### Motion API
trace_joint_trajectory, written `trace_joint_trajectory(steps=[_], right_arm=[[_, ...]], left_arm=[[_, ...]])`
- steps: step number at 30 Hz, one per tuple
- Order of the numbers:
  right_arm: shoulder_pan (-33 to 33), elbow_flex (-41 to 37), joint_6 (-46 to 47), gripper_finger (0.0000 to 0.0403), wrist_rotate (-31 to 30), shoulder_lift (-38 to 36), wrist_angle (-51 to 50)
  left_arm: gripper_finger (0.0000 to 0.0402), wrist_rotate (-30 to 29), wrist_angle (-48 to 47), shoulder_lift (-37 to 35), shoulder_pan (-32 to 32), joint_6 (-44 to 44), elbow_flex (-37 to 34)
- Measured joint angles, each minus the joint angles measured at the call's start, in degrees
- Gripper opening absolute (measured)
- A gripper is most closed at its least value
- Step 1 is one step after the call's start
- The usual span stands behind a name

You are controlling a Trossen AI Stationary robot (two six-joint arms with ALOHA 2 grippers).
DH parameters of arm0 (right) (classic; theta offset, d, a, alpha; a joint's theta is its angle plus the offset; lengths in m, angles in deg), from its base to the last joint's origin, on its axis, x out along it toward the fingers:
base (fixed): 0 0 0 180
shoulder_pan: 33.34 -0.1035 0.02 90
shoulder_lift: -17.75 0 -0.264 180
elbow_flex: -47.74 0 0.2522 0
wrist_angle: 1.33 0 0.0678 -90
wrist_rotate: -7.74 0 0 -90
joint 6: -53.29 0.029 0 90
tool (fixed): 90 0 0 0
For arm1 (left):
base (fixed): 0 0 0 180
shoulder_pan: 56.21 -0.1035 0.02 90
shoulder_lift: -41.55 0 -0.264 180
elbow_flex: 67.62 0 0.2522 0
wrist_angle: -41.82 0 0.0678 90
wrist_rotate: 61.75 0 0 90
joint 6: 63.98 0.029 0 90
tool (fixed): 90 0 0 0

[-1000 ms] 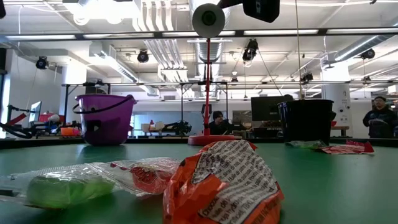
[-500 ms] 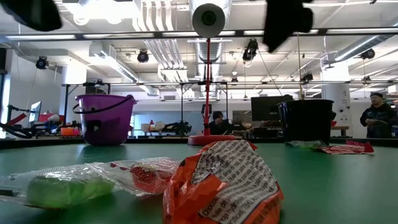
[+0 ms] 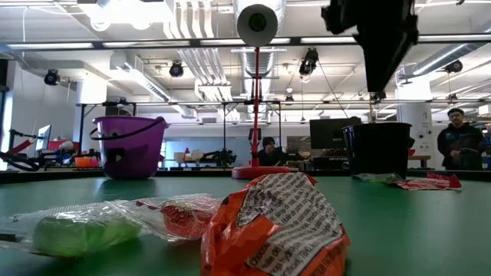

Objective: Sort candy
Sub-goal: Put the red candy into the violet bucket

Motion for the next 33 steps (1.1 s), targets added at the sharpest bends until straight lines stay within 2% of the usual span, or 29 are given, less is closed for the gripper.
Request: trace_joint_trajectory(steps=[2,6,10,13,16,19,25,33], right_arm=[[0.7,-1.6,2.3,0.0148,1.2,0.0,0.2],[1.2,-3.9,6.7,0.0148,4.1,0.0,0.5],[1.7,-5.4,8.6,0.0148,4.5,0.2,0.6],[2.9,-7.0,10.0,0.0148,5.8,0.7,0.5],[3.7,-9.5,15.8,0.0148,6.1,0.8,0.5],[4.5,-12.6,20.9,0.0150,9.1,0.8,0.6],[4.6,-19.3,30.6,0.0173,12.6,0.7,1.5],[4.6,-25.5,34.1,0.0182,13.2,0.4,19.0]], left_arm=[[0.0131,-2.6,-3.5,0.0,0.0,2.6,3.7],[0.0131,-3.9,-11.2,0.0,0.0,3.6,9.6],[0.0131,-3.9,-16.2,-0.3,0.0,3.6,12.1],[0.0131,-3.9,-18.1,-0.7,0.0,3.6,12.1],[0.0131,-3.9,-20.7,-0.8,0.0,3.6,11.8],[0.0131,-3.9,-22.6,-0.7,0.0,3.4,11.4],[0.0130,-3.9,-25.3,-1.1,0.0,3.0,10.3],[0.0130,-3.9,-25.5,-3.4,0.0,3.0,5.4]])
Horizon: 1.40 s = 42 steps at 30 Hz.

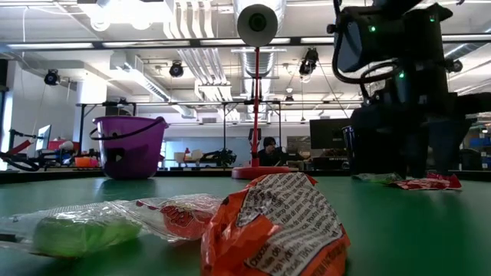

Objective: Sort candy
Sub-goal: Put the red candy into the violet bucket

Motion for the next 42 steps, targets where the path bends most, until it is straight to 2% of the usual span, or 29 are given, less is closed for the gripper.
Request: trace_joint_trajectory(steps=[4,18,23,27,31,42], right_arm=[[0.0,-1.5,3.4,0.0177,-0.2,0.0,-0.2],[2.6,-8.9,2.0,0.0175,-0.2,-0.3,7.1],[3.1,-11.9,1.6,0.0135,-0.2,-0.3,11.6],[3.1,-14.4,3.5,0.0082,-0.4,-0.5,16.6],[3.1,-14.4,3.6,0.0027,-0.5,-0.5,16.8],[2.5,-8.0,2.7,0.0013,-0.4,-3.1,10.6]], left_arm=[[0.0130,0.0,0.0,-1.4,0.0,-0.1,-2.8],[0.0129,0.0,0.8,-6.4,0.0,-4.6,-7.9],[0.0129,0.0,1.5,-6.6,0.0,-4.6,-7.5],[0.0129,0.0,1.8,-6.6,0.0,-4.6,-7.2],[0.0129,0.0,1.8,-6.6,0.0,-4.6,-7.2],[0.0129,0.0,1.7,-7.2,0.0,-4.0,-7.1]])
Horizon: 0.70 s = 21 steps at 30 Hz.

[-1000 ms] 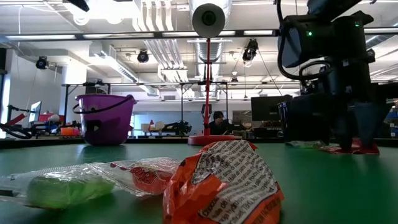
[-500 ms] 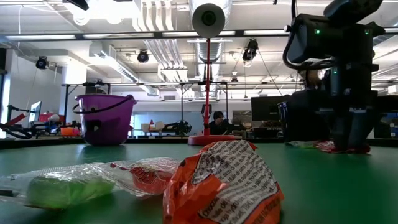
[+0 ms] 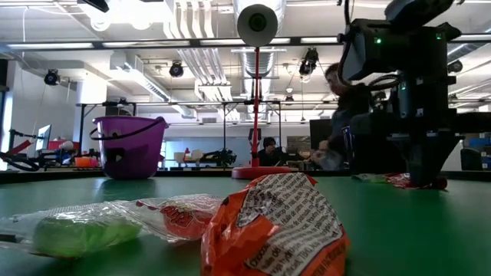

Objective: Sort candy
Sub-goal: Put the red candy into the violet bucket

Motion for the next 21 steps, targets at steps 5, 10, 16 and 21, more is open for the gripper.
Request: trace_joint_trajectory(steps=[5,10,16,21], right_arm=[[-1.6,4.5,0.0,0.0011,-1.3,-2.4,-4.7],[-3.3,7.6,0.0,0.0011,-3.0,-3.0,-7.0],[-5.1,11.8,0.6,0.0011,-6.3,-3.2,-10.0],[-5.4,16.7,0.9,0.0011,-11.2,-3.3,-14.7]], left_arm=[[0.0129,0.0,-0.1,-0.8,0.0,-0.3,0.0],[0.0129,0.0,-0.1,-1.6,0.0,-0.3,0.0],[0.0129,0.0,-0.1,-2.0,0.0,-0.6,0.0],[0.0129,-0.1,-0.1,-2.1,0.0,-1.7,0.0]])
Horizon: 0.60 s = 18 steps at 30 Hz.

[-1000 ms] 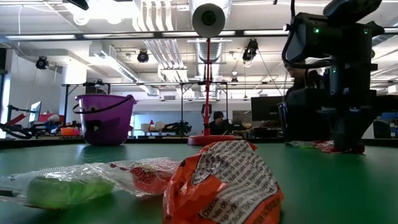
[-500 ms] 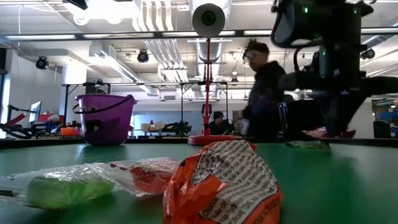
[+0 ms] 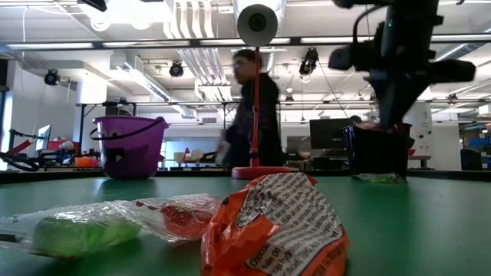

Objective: Sort candy
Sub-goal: Put the red candy into the violet bucket

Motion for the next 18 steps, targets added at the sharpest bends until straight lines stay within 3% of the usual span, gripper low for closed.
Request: trace_joint_trajectory(steps=[7,18], right_arm=[[3.0,7.5,-5.2,0.0011,-6.8,-0.1,-7.2],[14.8,15.5,-22.8,0.0012,-8.2,-0.3,-16.4]], left_arm=[[0.0130,-4.4,0.0,0.1,0.0,-2.3,0.0],[0.0130,-18.6,0.0,0.1,-1.0,-3.2,0.0]])
